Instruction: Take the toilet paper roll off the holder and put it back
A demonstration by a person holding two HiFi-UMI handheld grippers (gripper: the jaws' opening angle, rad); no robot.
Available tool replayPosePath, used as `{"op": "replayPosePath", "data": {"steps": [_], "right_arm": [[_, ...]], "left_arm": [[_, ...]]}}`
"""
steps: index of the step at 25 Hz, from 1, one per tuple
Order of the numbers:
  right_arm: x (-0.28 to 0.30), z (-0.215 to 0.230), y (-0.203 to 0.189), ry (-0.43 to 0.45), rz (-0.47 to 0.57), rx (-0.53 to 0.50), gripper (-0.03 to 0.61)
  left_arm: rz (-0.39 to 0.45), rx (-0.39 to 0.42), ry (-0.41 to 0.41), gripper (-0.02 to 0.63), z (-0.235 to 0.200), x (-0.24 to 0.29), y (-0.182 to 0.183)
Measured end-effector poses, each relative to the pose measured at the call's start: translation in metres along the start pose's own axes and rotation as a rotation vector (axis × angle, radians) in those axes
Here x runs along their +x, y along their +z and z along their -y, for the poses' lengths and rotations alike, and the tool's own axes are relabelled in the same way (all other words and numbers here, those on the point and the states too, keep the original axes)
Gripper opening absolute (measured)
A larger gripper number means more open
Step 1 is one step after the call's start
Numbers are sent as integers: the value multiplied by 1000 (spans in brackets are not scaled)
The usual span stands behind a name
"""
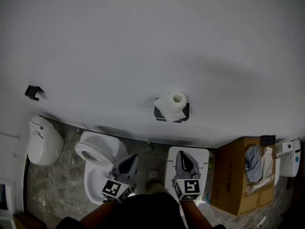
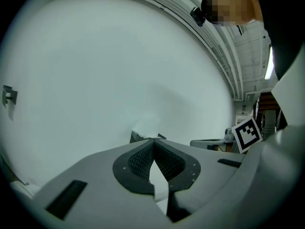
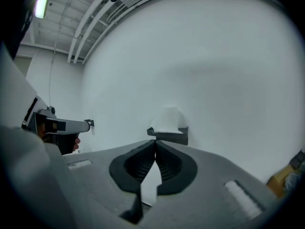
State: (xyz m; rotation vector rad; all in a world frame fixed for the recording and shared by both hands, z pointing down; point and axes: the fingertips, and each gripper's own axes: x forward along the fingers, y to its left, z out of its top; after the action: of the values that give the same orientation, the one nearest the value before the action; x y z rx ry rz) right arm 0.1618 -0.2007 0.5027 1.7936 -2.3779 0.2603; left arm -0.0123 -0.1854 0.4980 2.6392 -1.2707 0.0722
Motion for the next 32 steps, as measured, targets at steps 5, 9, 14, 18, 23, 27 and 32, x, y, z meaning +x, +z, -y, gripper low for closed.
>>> {"op": "replayPosePath", "data": {"steps": [5,9,14,18,23,27,32], "right_arm": [[46,19,21,29,35,27,0],[89,40,33,30,38,33,162],[140,56,51,47,49,9,307],[171,56,64,88,40,-26,360],[198,57,69,109,32,-29,423],[211,56,71,111,25,-28,422],[217,55,69,102,-2,-66,372]], "left_arm": [[24,15,1,15,-10,33,13],[50,-57,43,15,-30,53,28],[58,-63,44,15,-38,71,36],[48,-77,50,15,-42,81,39],[36,-116,50,15,-44,94,40],[31,-128,57,15,-47,99,42],[24,-136,74,15,-50,98,36]]}}
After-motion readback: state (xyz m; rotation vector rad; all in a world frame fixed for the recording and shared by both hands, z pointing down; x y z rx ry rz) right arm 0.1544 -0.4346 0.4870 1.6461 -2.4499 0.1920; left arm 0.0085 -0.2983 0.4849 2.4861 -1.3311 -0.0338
